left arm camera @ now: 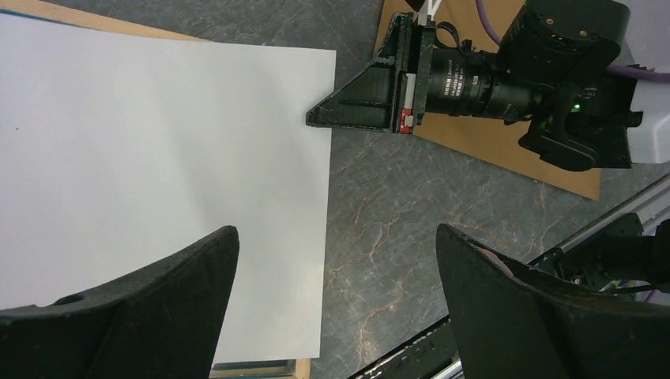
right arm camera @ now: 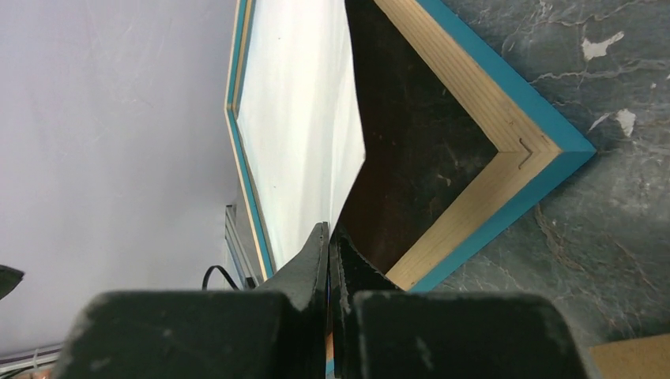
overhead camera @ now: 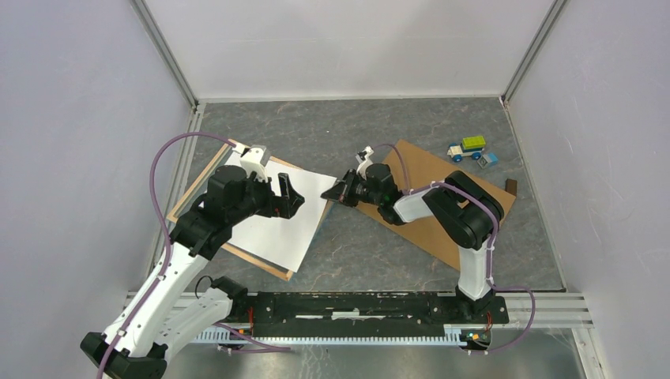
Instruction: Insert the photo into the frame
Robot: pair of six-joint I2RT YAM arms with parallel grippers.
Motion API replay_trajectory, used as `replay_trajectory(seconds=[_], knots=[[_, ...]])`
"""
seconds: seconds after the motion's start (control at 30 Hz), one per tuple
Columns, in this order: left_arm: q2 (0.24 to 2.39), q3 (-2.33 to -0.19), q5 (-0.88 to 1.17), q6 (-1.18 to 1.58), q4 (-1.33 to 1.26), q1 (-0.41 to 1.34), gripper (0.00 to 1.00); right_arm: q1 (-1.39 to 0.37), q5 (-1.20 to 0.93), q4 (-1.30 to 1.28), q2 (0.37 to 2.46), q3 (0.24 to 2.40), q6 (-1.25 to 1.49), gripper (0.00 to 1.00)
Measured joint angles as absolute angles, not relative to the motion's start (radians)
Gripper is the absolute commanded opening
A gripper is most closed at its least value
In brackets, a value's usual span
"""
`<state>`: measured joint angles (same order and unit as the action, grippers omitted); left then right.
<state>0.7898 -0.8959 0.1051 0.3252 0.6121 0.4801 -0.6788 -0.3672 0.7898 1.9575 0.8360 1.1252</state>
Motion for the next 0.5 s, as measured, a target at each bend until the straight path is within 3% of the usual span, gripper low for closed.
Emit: replay_trajectory(seconds=[0.5], knots=[[0.79, -0.896, 0.105, 0.325, 0.612, 0.48, 1.0, -0.73, -0.313, 0.714, 2.01, 0.921, 1.109, 0.0]])
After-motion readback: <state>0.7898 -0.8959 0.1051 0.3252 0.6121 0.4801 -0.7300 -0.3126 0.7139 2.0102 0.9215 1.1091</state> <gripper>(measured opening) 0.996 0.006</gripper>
